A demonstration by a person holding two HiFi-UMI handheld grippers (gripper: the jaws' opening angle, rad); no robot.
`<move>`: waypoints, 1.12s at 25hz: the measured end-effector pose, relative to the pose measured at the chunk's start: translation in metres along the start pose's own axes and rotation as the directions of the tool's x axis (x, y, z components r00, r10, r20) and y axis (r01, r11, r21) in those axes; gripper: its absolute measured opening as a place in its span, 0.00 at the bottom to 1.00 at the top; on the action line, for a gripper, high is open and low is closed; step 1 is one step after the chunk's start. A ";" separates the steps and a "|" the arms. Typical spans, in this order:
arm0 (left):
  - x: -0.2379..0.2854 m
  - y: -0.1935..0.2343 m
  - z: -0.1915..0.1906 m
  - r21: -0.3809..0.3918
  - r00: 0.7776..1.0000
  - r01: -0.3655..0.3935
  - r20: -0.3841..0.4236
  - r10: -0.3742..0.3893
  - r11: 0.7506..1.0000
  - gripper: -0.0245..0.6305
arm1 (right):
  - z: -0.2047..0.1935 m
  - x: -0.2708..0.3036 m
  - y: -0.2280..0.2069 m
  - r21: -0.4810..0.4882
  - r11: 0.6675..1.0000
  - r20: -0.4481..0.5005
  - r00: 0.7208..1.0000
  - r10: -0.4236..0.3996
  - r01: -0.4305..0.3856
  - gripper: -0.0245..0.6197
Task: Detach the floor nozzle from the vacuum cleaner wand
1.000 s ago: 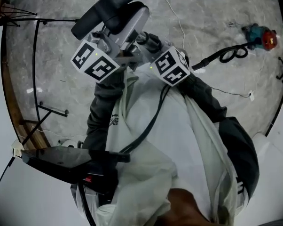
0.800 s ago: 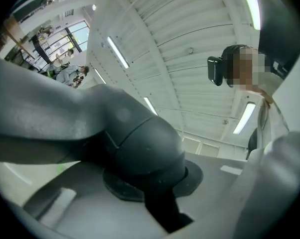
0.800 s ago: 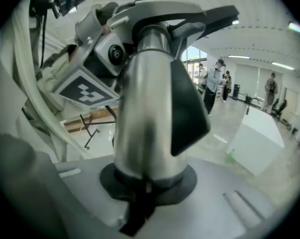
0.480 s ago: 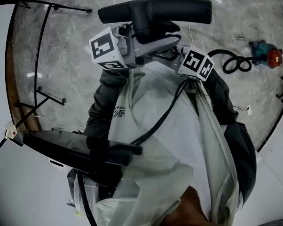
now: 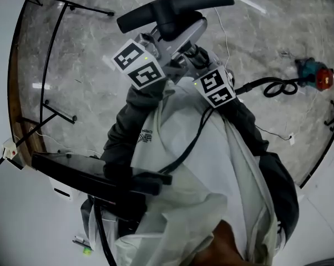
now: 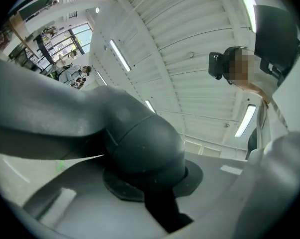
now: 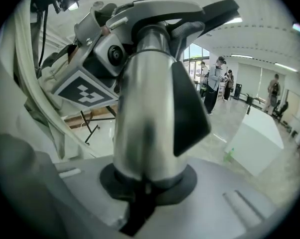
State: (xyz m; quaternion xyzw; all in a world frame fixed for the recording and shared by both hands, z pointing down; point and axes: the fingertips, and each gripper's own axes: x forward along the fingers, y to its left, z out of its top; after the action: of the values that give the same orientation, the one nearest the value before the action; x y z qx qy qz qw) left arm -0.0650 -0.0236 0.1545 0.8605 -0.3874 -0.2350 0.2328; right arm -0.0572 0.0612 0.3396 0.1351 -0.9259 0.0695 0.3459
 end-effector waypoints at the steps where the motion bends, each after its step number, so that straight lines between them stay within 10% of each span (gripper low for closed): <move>1: -0.001 -0.006 0.000 0.011 0.999 0.035 0.003 -0.035 0.999 0.15 | 0.000 -0.002 0.004 -0.007 1.000 0.008 1.000 0.030 -0.030 0.10; 4: -0.007 -0.046 0.001 0.072 0.966 0.259 0.007 -0.260 0.963 0.15 | 0.001 -0.018 0.028 -0.060 0.972 0.044 0.972 0.230 -0.228 0.10; 9: -0.019 -0.105 -0.003 0.123 0.808 0.587 -0.026 -0.589 0.800 0.15 | 0.000 -0.049 0.060 -0.114 0.851 0.068 0.851 0.521 -0.512 0.10; 11: -0.011 -0.094 -0.004 0.099 0.851 0.523 -0.006 -0.525 0.847 0.15 | -0.001 -0.044 0.050 -0.079 0.897 0.080 0.894 0.441 -0.435 0.10; 15: 0.005 -0.044 -0.007 0.030 0.988 0.152 0.033 -0.153 0.988 0.15 | -0.007 -0.028 0.016 0.006 0.994 0.042 0.993 0.110 -0.110 0.10; 18: 0.008 -0.024 -0.011 -0.005 0.999 0.006 0.033 -0.005 1.000 0.15 | -0.015 -0.026 -0.001 0.002 0.999 -0.007 0.999 -0.034 0.034 0.10; 21: 0.009 -0.038 -0.012 0.018 0.993 0.120 0.020 -0.120 0.993 0.15 | -0.013 -0.028 0.004 -0.015 1.000 0.012 1.000 0.017 -0.017 0.10; 25: -0.004 -0.091 -0.013 0.086 0.867 0.498 -0.037 -0.497 0.863 0.15 | -0.009 -0.044 0.042 -0.071 0.928 0.064 0.926 0.371 -0.367 0.10; 28: -0.007 -0.104 -0.013 0.099 0.801 0.598 -0.052 -0.596 0.795 0.15 | -0.008 -0.050 0.050 -0.092 0.875 0.072 0.873 0.482 -0.476 0.10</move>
State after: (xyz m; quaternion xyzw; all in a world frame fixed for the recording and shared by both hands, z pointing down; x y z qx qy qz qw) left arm -0.0033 0.0462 0.1053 0.9523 -0.1068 -0.2669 0.1026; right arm -0.0311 0.1203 0.3111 -0.1079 -0.9473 0.1136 0.2793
